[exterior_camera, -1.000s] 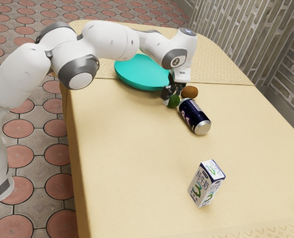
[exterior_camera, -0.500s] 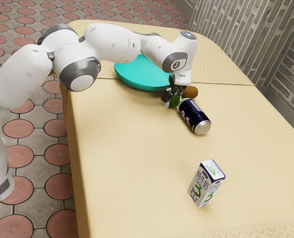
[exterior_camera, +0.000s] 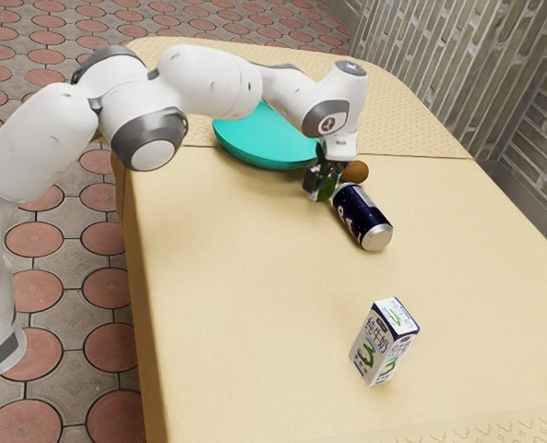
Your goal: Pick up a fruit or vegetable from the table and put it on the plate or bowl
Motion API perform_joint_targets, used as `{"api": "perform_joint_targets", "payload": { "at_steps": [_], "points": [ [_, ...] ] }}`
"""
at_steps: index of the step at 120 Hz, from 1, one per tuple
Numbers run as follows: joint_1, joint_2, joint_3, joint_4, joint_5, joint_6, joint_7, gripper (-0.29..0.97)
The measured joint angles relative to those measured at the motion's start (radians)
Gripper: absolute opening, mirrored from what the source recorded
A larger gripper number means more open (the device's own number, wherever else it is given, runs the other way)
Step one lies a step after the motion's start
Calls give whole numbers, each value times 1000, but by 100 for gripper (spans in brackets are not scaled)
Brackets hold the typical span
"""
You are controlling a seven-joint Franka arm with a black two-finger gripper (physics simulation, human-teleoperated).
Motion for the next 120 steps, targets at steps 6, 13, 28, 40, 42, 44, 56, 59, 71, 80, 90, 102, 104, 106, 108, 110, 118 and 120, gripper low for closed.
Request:
{"api": "perform_joint_targets", "payload": {
  "at_steps": [6,13,28,40,42,44,56,59,71,80,90,102,104,106,108,110,118,120],
  "points": [
    [-1,1,0,0,0,2,0,55],
    [-1,2,0,0,0,4,0,54],
    [-2,2,-3,0,1,7,0,51],
    [-2,2,-6,0,3,8,0,50],
    [-2,2,-6,0,3,8,0,49],
    [-2,2,-6,0,4,8,0,49],
    [-3,1,-6,0,6,7,1,48],
    [-3,1,-6,-1,6,7,1,47],
    [-2,2,-6,-5,7,5,1,46],
    [-2,2,-6,-5,8,3,1,45],
    [-3,1,-6,-3,9,2,1,44],
    [-2,1,-6,-3,9,1,1,42],
    [-2,0,-6,-3,9,0,1,42],
    [-2,0,-6,-3,10,0,1,42],
    [-2,0,-6,-3,10,0,1,42],
    [-2,0,-6,-3,10,-1,1,42],
    [-3,-5,-3,2,10,-12,1,41],
    [-3,-7,-1,3,10,-18,1,41]
  ]
}}
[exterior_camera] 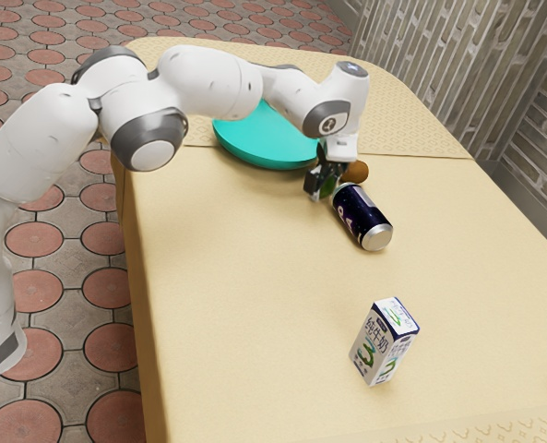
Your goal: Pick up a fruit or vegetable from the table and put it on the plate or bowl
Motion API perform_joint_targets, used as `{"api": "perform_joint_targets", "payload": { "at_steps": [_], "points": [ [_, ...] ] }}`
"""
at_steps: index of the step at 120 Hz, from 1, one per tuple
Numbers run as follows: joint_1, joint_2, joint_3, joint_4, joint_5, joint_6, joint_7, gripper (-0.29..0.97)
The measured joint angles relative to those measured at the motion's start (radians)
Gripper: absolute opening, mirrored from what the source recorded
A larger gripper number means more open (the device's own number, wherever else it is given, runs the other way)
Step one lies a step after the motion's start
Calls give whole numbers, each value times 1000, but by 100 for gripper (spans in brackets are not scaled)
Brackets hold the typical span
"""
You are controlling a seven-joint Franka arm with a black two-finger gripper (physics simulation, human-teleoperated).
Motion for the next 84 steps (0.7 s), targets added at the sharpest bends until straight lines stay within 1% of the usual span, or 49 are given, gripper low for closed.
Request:
{"api": "perform_joint_targets", "payload": {
  "at_steps": [11,22,41,66,84],
  "points": [
    [0,-14,6,30,9,-51,1,38],
    [-1,-34,19,77,17,-115,1,38],
    [1,-49,75,134,21,-195,2,40],
    [40,-47,127,129,22,-240,3,39],
    [104,-43,141,128,22,-249,4,39]
  ]
}}
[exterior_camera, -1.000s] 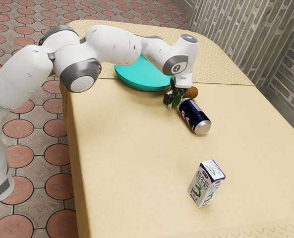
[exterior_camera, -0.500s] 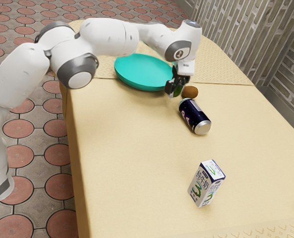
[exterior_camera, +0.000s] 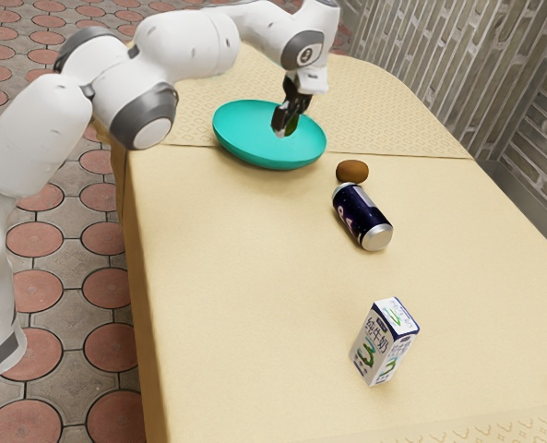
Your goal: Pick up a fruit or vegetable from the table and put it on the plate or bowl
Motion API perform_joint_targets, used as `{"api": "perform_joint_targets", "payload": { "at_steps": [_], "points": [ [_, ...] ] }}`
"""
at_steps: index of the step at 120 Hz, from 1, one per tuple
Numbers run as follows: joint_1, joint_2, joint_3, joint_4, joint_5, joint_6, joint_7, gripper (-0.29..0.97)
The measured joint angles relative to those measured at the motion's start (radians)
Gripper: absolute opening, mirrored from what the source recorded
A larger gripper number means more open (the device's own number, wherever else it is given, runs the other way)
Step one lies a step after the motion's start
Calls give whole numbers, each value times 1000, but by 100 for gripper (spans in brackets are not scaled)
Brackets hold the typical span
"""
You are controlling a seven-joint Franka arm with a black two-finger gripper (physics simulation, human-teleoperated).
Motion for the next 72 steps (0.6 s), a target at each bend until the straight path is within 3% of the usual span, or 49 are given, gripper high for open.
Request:
{"api": "perform_joint_targets", "payload": {
  "at_steps": [38,62,72],
  "points": [
    [29,8,72,-2,0,16,2,40],
    [22,10,74,-2,-1,22,5,59],
    [-26,-26,24,9,-4,-19,6,62]
  ]
}}
